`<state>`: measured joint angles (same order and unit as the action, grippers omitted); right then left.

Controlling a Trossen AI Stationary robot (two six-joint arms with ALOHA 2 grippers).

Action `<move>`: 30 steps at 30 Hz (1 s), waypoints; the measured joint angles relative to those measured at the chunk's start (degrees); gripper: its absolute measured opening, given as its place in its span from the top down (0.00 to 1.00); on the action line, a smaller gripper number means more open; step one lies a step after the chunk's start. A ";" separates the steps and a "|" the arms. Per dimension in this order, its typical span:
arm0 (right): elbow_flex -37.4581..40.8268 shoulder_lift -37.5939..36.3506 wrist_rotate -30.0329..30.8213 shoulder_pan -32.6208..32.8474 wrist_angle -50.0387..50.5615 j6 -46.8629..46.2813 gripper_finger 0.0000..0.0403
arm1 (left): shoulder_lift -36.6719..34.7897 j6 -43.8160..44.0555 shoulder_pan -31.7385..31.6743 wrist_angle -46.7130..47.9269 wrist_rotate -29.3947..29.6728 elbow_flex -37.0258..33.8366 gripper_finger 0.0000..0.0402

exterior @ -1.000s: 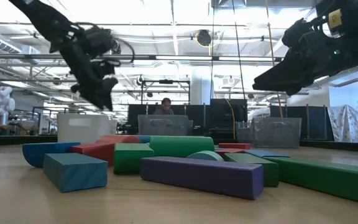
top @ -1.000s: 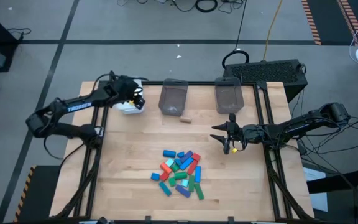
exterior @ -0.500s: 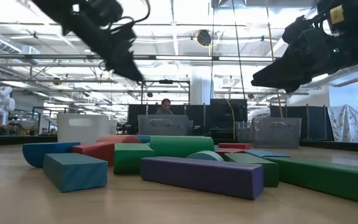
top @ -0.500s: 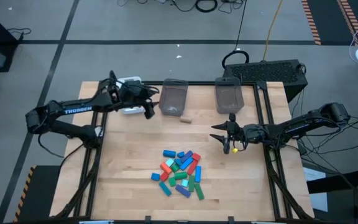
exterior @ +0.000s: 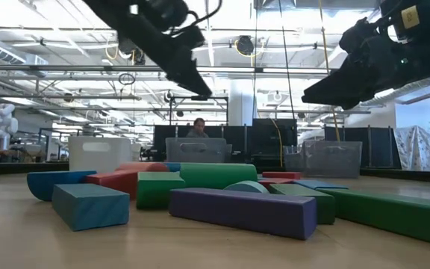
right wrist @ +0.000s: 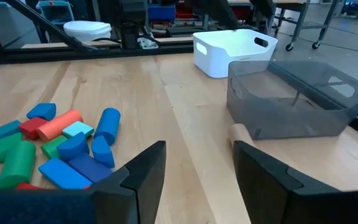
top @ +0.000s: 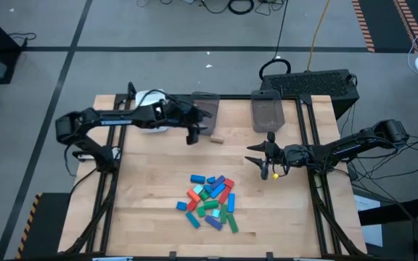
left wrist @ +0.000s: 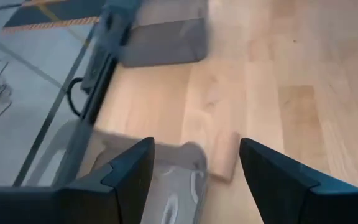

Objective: Sort blocks by size
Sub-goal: Put the brown cylindrical block into the white bin

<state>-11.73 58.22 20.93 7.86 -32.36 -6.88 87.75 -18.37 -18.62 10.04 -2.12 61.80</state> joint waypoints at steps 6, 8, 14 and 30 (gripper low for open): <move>0.00 0.00 -0.02 -0.02 0.54 0.10 0.56 | 7.76 -6.17 1.53 -0.11 -3.68 5.41 0.40; 0.00 0.00 -0.02 -0.02 0.86 0.10 0.56 | 10.43 -7.41 2.10 0.02 -4.04 6.81 0.40; 0.00 0.00 -0.02 -0.02 1.01 0.10 0.56 | 17.52 -11.13 4.11 3.06 -4.28 10.71 0.40; 0.00 0.00 -0.02 -0.02 1.03 0.10 0.56 | 30.11 -15.18 4.77 6.71 -0.88 17.58 0.40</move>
<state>-11.73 58.22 20.91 7.84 -31.33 -6.79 117.87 -33.54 -13.85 16.76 -3.00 79.38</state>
